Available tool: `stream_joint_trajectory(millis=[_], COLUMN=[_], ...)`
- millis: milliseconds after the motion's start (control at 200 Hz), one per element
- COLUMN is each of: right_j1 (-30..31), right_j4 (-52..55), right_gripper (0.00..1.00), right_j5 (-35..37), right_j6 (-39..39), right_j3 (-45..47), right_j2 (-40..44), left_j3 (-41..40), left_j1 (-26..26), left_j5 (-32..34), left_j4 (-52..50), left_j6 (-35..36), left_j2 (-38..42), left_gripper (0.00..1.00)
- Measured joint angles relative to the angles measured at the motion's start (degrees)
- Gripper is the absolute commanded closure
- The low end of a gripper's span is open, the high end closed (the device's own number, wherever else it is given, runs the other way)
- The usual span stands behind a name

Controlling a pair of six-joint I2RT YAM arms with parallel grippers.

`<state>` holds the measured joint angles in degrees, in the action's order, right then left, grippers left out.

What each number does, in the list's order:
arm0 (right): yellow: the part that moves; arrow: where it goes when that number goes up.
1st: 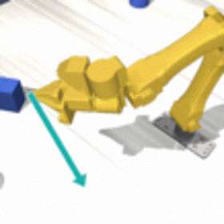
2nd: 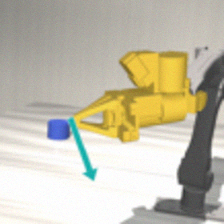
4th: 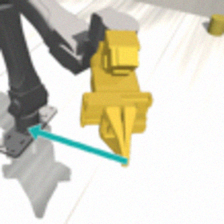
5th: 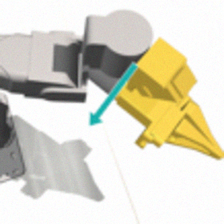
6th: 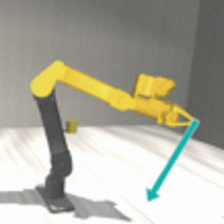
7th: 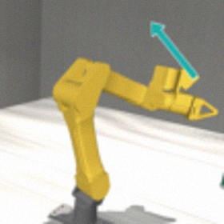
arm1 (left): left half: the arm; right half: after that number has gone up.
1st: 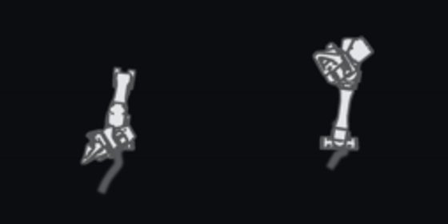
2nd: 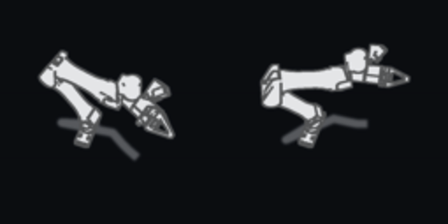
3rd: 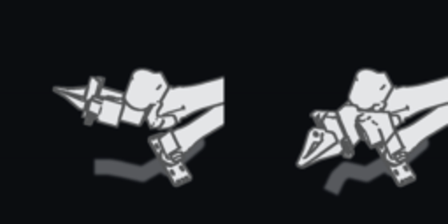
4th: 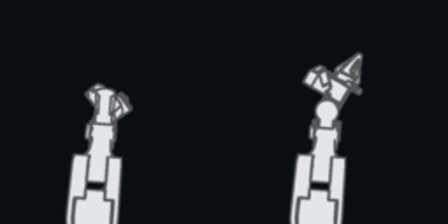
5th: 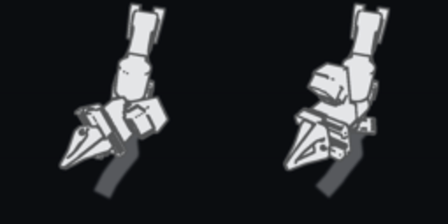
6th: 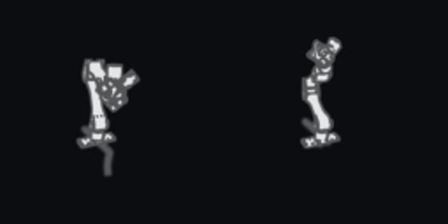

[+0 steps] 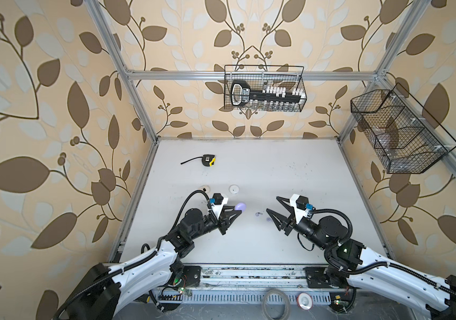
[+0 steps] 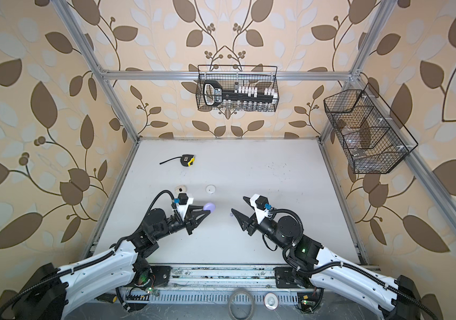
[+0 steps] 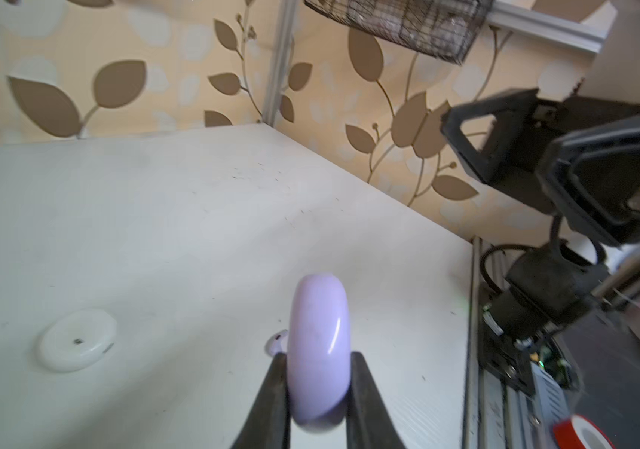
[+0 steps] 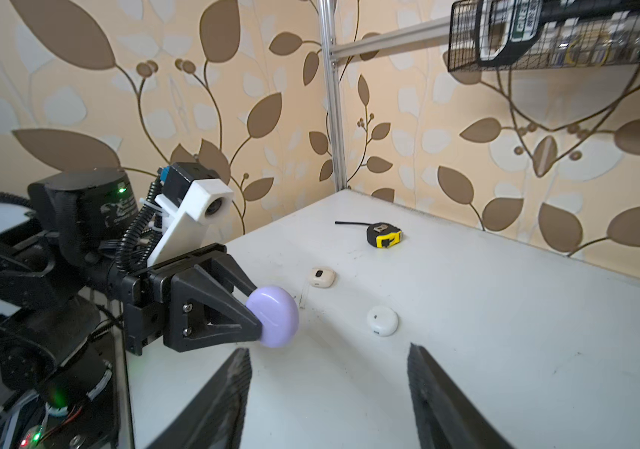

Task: Insert wireless bluetooth earbuds into charging case
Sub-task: Pass the charging case, then open the charging case.

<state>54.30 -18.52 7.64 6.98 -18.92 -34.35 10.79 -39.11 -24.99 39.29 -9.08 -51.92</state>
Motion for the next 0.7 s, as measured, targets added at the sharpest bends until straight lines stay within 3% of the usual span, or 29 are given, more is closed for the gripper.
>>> stream_joint_trajectory(millis=[280, 580, 700], right_j1=[-0.02, 0.33, 3.08], right_j4=[3.96, 4.28, 4.09], right_gripper=[0.31, 0.31, 0.3], right_j5=[-2.14, -6.91, -7.91], right_j6=[-0.57, -0.09, -0.22], right_j3=[-0.04, -0.37, -0.42], right_j2=[3.63, 0.72, -0.81], left_j3=[0.85, 0.85, 0.85], left_j1=[-1.9, -2.97, -3.32], left_j5=[-9.01, -9.6, -9.57], left_j4=[5.53, 4.28, 3.8], left_j6=[4.11, 7.56, 8.2], left_j2=[-2.08, 3.96, 4.59], left_gripper=[1.0, 1.0, 1.0])
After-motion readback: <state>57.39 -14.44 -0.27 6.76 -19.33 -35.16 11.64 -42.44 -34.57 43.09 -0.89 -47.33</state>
